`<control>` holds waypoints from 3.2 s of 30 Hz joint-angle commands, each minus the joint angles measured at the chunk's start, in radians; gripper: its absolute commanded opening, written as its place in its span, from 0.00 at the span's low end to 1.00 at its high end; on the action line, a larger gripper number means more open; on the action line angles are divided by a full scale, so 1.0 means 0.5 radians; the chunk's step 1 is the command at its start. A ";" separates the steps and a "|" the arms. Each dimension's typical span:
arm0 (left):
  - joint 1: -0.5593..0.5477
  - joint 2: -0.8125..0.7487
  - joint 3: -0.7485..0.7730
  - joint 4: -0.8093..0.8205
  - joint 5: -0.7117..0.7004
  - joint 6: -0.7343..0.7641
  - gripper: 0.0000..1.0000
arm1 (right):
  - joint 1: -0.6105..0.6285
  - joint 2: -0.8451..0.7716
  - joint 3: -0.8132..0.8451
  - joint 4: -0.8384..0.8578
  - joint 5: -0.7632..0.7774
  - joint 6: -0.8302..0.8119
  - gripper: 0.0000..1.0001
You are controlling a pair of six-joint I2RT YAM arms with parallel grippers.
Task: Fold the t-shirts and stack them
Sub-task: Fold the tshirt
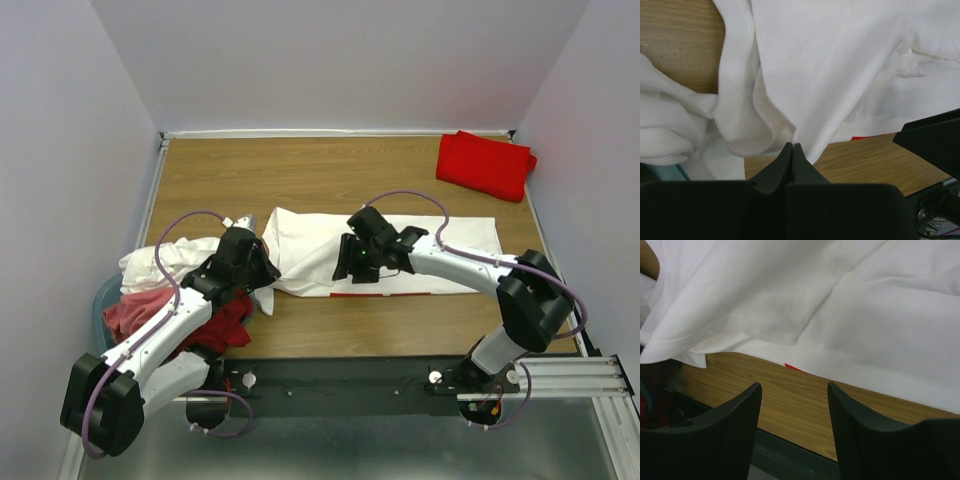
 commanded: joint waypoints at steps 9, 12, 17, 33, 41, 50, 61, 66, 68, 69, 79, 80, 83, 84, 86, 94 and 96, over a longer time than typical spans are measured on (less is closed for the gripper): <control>-0.031 -0.009 -0.007 -0.038 -0.013 -0.005 0.00 | 0.120 0.365 0.233 0.150 0.080 0.074 0.53; -0.031 -0.006 -0.007 -0.041 -0.013 -0.005 0.00 | 0.144 0.436 0.255 0.156 0.083 0.080 0.51; -0.034 0.000 -0.004 -0.038 -0.017 -0.002 0.00 | 0.169 0.503 0.276 0.156 0.092 0.089 0.50; -0.034 0.003 -0.001 -0.038 -0.026 0.004 0.00 | 0.184 0.608 0.326 0.156 0.181 0.065 0.42; -0.034 0.003 -0.001 -0.038 -0.026 0.007 0.00 | 0.187 0.592 0.307 0.156 0.188 0.065 0.27; -0.037 0.015 -0.010 -0.019 -0.032 0.007 0.00 | 0.187 0.574 0.286 0.153 0.200 0.055 0.00; -0.059 0.012 -0.004 -0.050 -0.050 -0.002 0.00 | 0.184 0.359 0.203 0.107 0.234 0.061 0.01; -0.111 0.003 0.009 -0.108 -0.121 -0.073 0.00 | 0.184 0.255 0.111 0.049 0.231 0.083 0.01; -0.145 0.009 0.009 -0.120 -0.121 -0.094 0.00 | 0.184 0.227 0.080 0.036 0.234 0.095 0.01; -0.151 0.015 0.006 -0.120 -0.121 -0.097 0.00 | 0.184 0.203 0.056 0.021 0.252 0.098 0.01; -0.246 0.074 0.012 -0.191 -0.244 -0.177 0.00 | 0.184 0.159 -0.021 -0.031 0.240 0.114 0.01; -0.252 0.089 0.024 -0.212 -0.244 -0.180 0.00 | 0.184 0.172 -0.015 -0.028 0.240 0.111 0.01; -0.274 0.104 0.033 -0.252 -0.256 -0.202 0.00 | 0.187 0.181 0.000 -0.031 0.237 0.108 0.01; -0.292 0.110 0.030 -0.258 -0.262 -0.214 0.06 | 0.184 0.187 0.015 -0.031 0.234 0.111 0.01; -0.298 0.110 0.033 -0.265 -0.268 -0.217 0.26 | 0.187 0.193 0.031 -0.037 0.237 0.101 0.01; -0.301 0.092 0.168 -0.317 -0.351 -0.171 0.98 | 0.184 0.135 0.065 -0.071 0.286 0.107 0.55; -0.301 0.129 0.238 -0.280 -0.348 -0.134 0.98 | 0.181 0.089 0.065 -0.114 0.344 0.108 0.66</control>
